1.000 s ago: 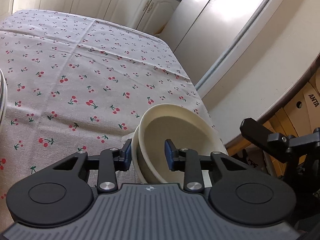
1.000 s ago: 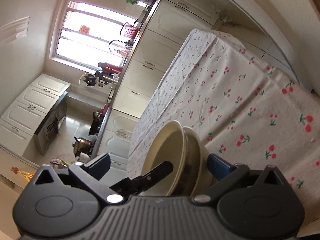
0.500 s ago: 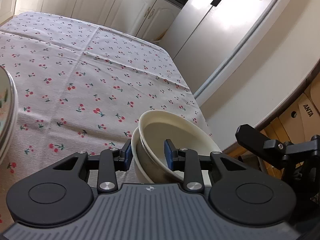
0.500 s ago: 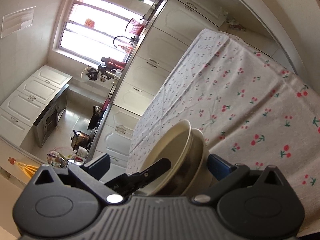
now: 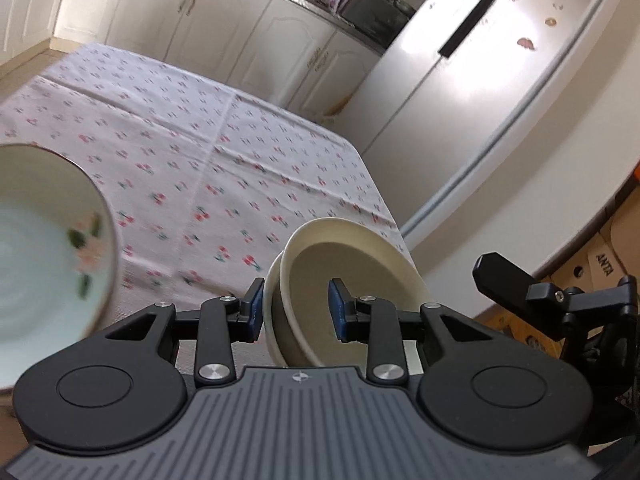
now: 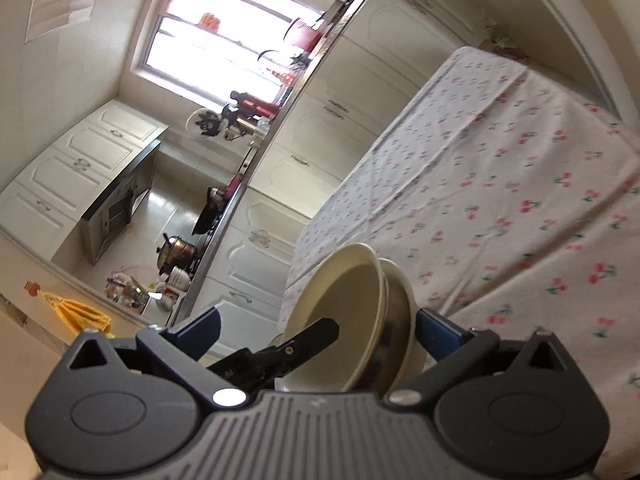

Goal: Organize plates and bowls
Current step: 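Lower the cream bowls onto the green floral dish and open the left gripper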

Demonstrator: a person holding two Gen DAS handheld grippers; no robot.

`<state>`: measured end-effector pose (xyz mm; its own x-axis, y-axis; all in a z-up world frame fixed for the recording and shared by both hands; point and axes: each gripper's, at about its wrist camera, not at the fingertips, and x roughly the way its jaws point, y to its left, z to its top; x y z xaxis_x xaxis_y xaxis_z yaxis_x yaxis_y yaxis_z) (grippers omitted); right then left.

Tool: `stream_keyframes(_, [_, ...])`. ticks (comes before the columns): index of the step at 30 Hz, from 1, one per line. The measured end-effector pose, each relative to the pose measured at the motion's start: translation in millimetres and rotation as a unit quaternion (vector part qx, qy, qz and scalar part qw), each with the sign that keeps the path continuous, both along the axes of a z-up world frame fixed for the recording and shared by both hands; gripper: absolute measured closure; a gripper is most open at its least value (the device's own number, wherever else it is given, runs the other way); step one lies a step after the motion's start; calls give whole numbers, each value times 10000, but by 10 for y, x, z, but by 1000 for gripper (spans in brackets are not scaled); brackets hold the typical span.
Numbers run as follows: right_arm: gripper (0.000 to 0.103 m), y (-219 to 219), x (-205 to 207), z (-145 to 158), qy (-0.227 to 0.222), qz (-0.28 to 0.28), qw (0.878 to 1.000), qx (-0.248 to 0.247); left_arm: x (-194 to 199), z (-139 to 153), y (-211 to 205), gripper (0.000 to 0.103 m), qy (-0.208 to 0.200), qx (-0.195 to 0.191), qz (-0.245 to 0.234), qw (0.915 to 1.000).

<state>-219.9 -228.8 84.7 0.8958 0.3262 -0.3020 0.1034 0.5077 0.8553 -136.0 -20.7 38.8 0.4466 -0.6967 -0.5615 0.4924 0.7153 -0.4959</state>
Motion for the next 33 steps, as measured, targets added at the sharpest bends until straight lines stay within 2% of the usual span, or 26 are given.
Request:
stream_keyframes(14, [0,645,700,149,-145,936,9955,26,192,266,1057,67,-193,-115,1008,9947])
stream_keyframes(24, [0,1087,1136,12,43,1520,9883,119,411,186,1757,67,-46,-58,1674,9859])
stream_keyframes(33, [0,1261,1259,-76,226,1728,9846,105,509,61,1713,66,180,-28,1848,9826])
